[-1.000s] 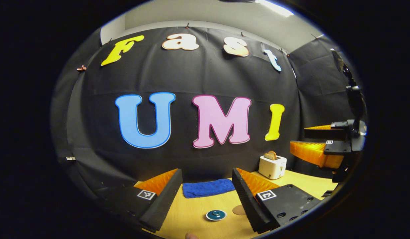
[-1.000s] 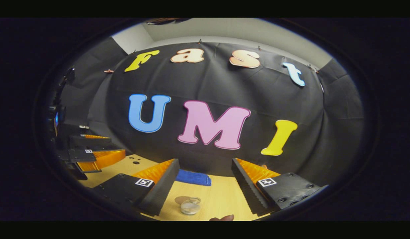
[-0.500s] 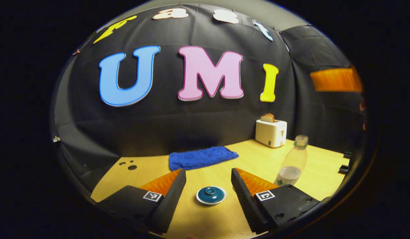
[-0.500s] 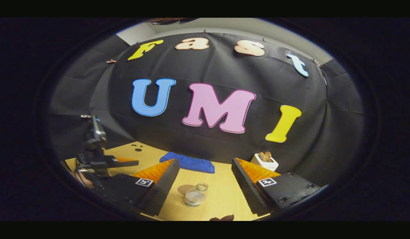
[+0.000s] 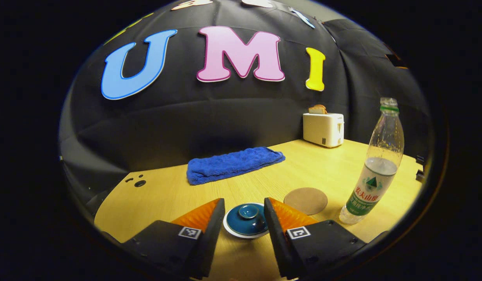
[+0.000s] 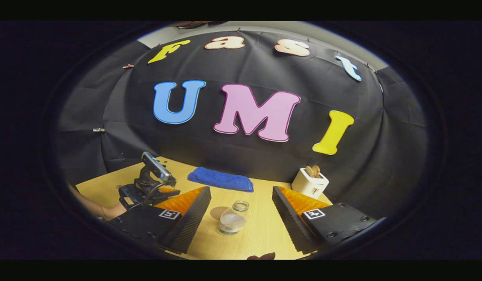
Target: Open the teacup lid with one hand, grasp the water bottle and pour water into the teacup with the other hand; after pouring, place the water bottle on the coaster and then close the teacup lid.
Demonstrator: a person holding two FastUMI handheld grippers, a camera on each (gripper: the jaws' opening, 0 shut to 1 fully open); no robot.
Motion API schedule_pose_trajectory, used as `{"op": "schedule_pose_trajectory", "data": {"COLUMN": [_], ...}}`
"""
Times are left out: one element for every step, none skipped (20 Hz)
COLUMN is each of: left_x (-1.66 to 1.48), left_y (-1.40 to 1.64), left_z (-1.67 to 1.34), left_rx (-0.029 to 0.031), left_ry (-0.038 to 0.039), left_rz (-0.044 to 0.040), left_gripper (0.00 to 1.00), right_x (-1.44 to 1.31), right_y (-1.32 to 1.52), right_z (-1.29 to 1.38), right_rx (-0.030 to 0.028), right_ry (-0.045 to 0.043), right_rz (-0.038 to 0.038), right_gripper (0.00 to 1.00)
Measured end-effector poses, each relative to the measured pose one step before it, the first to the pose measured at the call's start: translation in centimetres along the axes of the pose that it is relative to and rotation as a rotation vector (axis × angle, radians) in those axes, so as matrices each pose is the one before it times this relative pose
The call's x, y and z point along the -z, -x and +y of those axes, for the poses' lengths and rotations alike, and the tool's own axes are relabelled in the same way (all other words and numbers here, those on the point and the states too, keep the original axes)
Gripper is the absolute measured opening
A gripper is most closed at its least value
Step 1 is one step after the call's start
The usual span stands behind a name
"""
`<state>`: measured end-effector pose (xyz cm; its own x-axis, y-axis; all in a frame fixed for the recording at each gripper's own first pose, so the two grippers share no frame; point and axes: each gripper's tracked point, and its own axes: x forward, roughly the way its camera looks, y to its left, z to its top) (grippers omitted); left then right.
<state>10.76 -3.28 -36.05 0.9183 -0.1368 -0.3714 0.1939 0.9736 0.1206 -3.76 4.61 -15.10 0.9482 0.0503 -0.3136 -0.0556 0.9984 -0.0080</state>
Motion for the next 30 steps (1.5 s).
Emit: {"op": "schedule_pose_trajectory", "data": {"left_x": [0.127,0.069,0.242,0.174,0.245,0.117,0.025,-0.098,0.080,0.029,-0.097,-0.245,0.014,-0.181,-0.232,-0.613,-0.584,-0.677,-0.566,-0.921,-0.629,-0.801,-0.533,-0.777,-0.460,-0.723,-0.431,-0.448,-0.064,-0.219], "left_y": [-0.267,-0.336,-0.164,-0.224,-0.193,-0.015,-0.031,-0.127,0.012,0.086,0.017,-0.140,0.100,0.201,0.180,0.304,0.382,0.282,0.283,0.416,0.672,0.642,0.538,0.729,0.634,0.670,0.542,0.528,0.605,0.461], "left_z": [-0.153,-0.142,-0.068,-0.039,-0.173,-0.036,0.104,-0.104,0.073,0.147,-0.034,-0.042,-0.096,0.031,0.000,-0.114,-0.123,0.191,0.157,0.384,0.467,0.587,0.357,0.505,0.428,0.507,0.360,0.350,0.414,0.328], "left_rx": [0.00595,0.00436,-0.00065,0.00027,0.00357,-0.00499,0.00198,0.00140,-0.00764,-0.00511,-0.00209,-0.00135,0.00151,0.00045,0.00456,0.00625,0.00284,-0.00171,-0.00310,-0.01169,-0.01129,-0.00904,-0.00648,-0.00717,-0.00334,-0.00572,-0.00601,-0.00289,-0.00531,-0.00637], "left_ry": [0.00242,0.00228,0.00114,0.00117,0.00143,-0.00286,-0.00125,0.00016,-0.00601,-0.00354,0.00308,-0.00052,-0.00737,-0.00896,0.00002,0.01162,0.01785,0.02173,0.01736,0.01205,0.01211,0.01230,0.00527,0.00069,-0.00417,-0.00580,-0.00105,0.00642,0.00789,0.00625], "left_rz": [-0.00107,0.00094,0.00197,0.00383,0.00566,0.00483,-0.00475,-0.00267,0.00464,0.00315,-0.00616,-0.00331,0.00290,0.00051,-0.00244,-0.00587,-0.00304,-0.00022,-0.00061,-0.00546,-0.00720,-0.00258,-0.00478,-0.00461,-0.00492,-0.00500,-0.00220,-0.00086,0.00052,-0.00030], "left_gripper": [0.45,0.51,0.48,0.48,0.48,0.48,0.46,0.45,0.41,0.39,0.34,0.34,0.32,0.32,0.31,0.31,0.31,0.31,0.31,0.31,0.31,0.31,0.31,0.31,0.31,0.31,0.31,0.31,0.30,0.27], "right_x": [0.681,0.754,0.631,0.615,0.495,0.358,0.364,0.274,0.217,0.319,0.396,0.705,0.841,1.106,1.153,1.341,1.509,1.539,1.398,1.343,1.249,1.032,0.591,0.612,0.220,0.109,0.048,0.256,0.046,0.083], "right_y": [-0.168,-0.137,-0.089,-0.014,-0.013,-0.122,-0.077,-0.108,-0.087,-0.257,-0.241,-0.270,-0.173,-0.369,-0.322,-0.328,-0.480,-0.642,-0.631,-0.576,-0.717,-0.798,-0.654,-0.375,-0.510,-0.802,-0.846,-0.604,-0.571,-0.484], "right_z": [0.029,0.034,0.057,0.087,0.039,0.052,-0.027,-0.019,-0.111,-0.137,-0.109,-0.039,0.137,0.257,0.223,0.192,0.293,0.265,0.271,0.177,0.098,0.199,-0.014,-0.121,-0.066,0.027,-0.139,-0.259,0.037,0.082], "right_rx": [-0.00085,0.00096,-0.00092,0.00039,-0.00044,-0.00030,0.00083,0.00112,0.00374,0.00265,0.00157,-0.00040,-0.00607,-0.00885,-0.00698,-0.00715,-0.00650,-0.01035,-0.00818,-0.00701,-0.00219,-0.00064,0.00080,0.00409,0.00358,0.00382,0.00661,0.00295,-0.00165,-0.00320], "right_ry": [-0.00399,-0.00384,-0.00365,-0.00268,-0.00261,-0.00280,-0.00108,0.00000,0.00059,-0.00059,-0.00105,-0.00285,-0.00524,-0.00699,-0.00600,-0.00351,-0.00048,-0.00816,-0.01552,-0.01448,-0.01225,-0.01434,-0.01583,-0.01543,-0.01007,-0.00292,0.00466,0.00545,-0.00084,-0.00653], "right_rz": [0.01314,0.01496,0.01530,0.01202,0.00886,0.00823,0.00756,0.00527,0.00324,0.00202,0.00235,0.00561,0.00724,0.01147,0.01477,0.01125,0.02244,0.02330,0.01675,0.01851,0.02073,0.01316,0.00861,0.00217,-0.00385,-0.00580,-0.00197,0.00414,0.00114,0.00030], "right_gripper": [0.98,0.98,0.98,0.98,0.98,0.98,0.98,0.98,0.98,0.98,0.98,0.98,0.98,0.98,0.98,0.98,0.98,0.98,0.98,0.98,0.98,0.98,0.99,0.99,0.99,0.98,0.98,0.98,0.98,0.98]}}
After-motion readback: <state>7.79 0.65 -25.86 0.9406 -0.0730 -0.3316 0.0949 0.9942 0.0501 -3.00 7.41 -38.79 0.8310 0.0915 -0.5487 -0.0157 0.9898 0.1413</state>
